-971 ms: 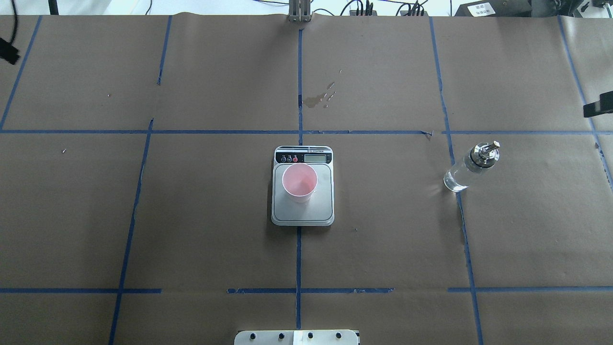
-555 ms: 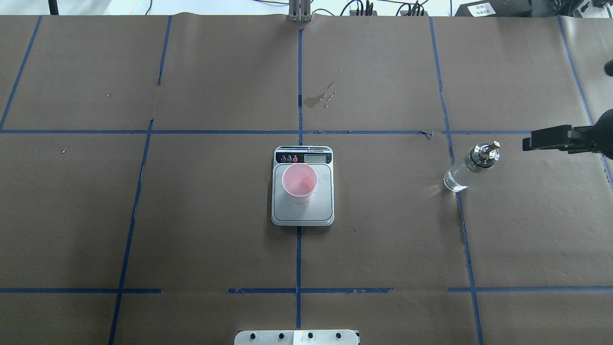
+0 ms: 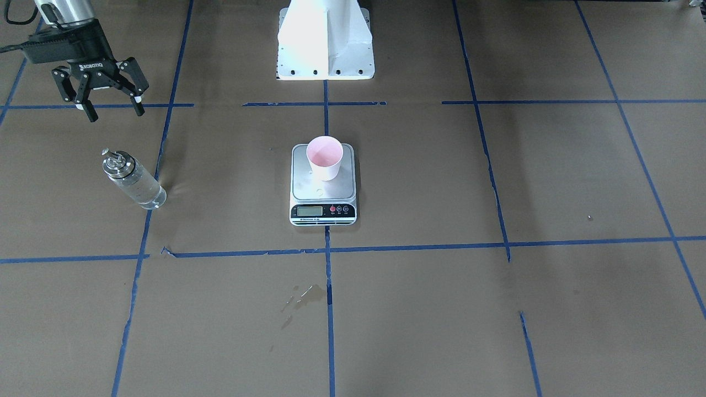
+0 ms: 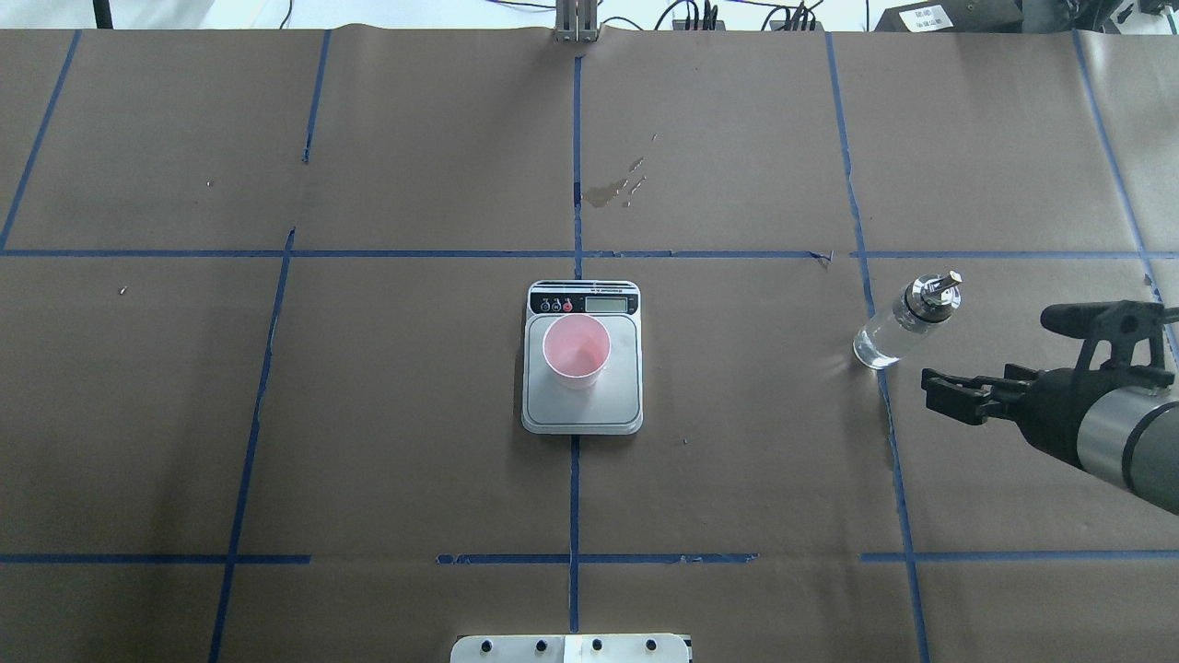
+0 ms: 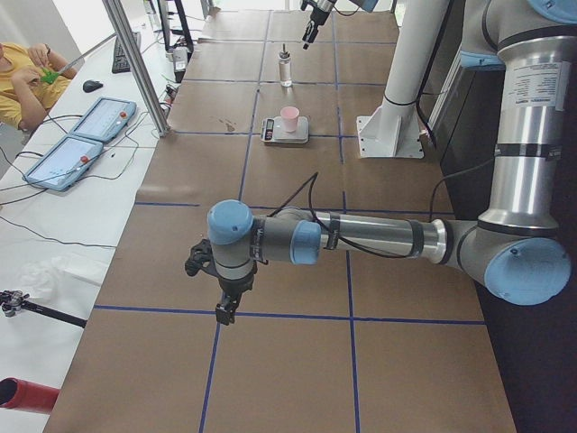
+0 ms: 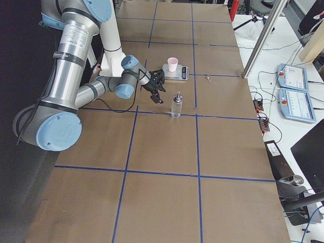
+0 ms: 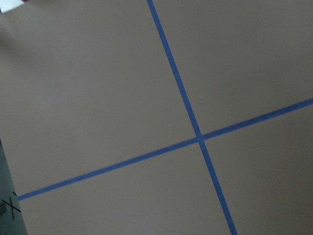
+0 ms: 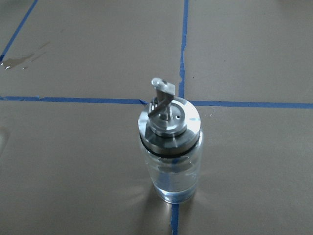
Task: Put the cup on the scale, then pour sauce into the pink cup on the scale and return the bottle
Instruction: 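Reach the right gripper to the glass sauce bottle and grasp it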
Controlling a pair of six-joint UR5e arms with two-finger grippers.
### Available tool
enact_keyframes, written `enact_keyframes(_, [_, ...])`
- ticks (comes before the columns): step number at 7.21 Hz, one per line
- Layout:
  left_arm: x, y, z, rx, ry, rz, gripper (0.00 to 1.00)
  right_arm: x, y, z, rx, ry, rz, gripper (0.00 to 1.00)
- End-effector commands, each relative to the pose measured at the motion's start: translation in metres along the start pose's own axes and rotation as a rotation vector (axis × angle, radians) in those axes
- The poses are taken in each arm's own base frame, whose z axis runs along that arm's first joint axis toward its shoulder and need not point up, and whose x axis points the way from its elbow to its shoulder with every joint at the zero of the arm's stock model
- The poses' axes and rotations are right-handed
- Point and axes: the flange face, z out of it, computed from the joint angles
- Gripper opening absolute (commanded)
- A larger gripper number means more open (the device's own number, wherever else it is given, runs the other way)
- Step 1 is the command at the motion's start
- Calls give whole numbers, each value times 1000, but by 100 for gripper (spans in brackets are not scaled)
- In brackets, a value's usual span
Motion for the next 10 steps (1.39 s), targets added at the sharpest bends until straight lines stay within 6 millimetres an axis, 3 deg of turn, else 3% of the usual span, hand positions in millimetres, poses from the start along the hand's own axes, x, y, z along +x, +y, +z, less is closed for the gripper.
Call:
enact_keyframes(1, [2,16,3,3,8,13,100,23,29,48,129,-33,-17,100])
enact_keyframes(4, [5,14,0,9,6,20,100,-8,28,86,166,-51,-66,100])
enact_keyframes(10, [5,12,-1,10,6,20,100,8,7,95,220,0,-133,100])
